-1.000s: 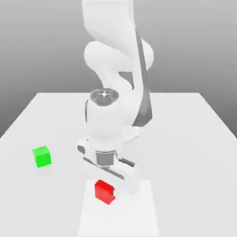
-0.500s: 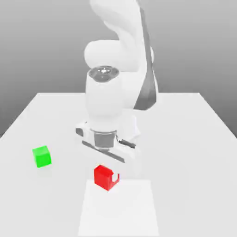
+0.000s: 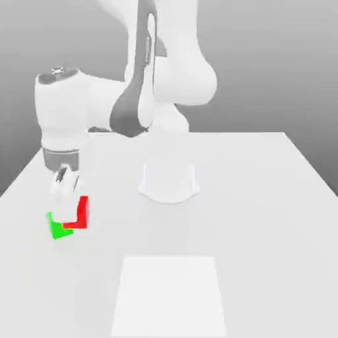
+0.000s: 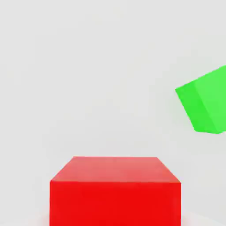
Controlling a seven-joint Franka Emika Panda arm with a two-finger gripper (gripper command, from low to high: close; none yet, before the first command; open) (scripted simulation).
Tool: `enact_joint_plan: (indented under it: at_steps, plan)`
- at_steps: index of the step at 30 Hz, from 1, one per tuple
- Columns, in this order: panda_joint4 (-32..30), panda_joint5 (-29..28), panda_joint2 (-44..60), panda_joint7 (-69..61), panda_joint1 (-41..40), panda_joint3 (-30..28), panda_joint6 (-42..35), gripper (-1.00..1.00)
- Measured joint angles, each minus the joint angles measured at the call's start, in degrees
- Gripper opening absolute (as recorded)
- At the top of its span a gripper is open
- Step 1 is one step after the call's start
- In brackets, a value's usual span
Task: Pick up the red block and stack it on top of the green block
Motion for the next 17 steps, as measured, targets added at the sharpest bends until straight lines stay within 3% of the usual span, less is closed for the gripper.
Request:
enact_joint_plan:
  at_steps: [6, 14, 15, 17]
  plan:
    - [-1.8, 1.2, -3.7, 9.3, -8.5, -4.5, -1.7, -1.00]
    - [-1.5, 7.6, 10.5, 6.6, -7.8, -5.6, 12.1, -1.00]
    - [-1.4, 8.4, 11.5, 6.1, -7.7, -5.4, 13.1, 1.00]
    - [-1.4, 8.4, 11.5, 6.1, -7.5, -5.4, 13.1, 1.00]
